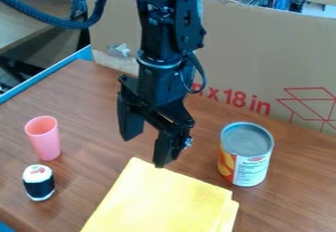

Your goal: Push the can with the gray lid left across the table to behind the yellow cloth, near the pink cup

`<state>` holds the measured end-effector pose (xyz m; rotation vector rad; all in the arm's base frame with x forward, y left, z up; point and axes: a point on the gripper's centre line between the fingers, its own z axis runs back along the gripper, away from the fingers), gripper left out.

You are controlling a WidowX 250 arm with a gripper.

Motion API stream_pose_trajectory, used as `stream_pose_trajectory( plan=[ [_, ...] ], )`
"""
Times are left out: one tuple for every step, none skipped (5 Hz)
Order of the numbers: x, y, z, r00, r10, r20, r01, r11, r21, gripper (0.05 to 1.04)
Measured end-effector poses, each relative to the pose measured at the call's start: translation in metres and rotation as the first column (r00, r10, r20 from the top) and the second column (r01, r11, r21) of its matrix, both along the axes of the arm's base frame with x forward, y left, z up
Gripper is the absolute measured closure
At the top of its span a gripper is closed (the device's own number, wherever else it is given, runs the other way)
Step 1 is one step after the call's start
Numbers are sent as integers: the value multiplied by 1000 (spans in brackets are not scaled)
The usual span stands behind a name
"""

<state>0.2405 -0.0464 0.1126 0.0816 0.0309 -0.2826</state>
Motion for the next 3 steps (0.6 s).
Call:
stream_pose_trajectory(
  plan=[
    [-2, 0, -5, 1000, 7, -21, -7, 1000, 4, 82],
    [1, -31, 5, 999, 29, 23, -28, 999, -23, 82],
    [3, -59, 13, 999, 33, 11, -33, 999, -33, 82]
  ],
)
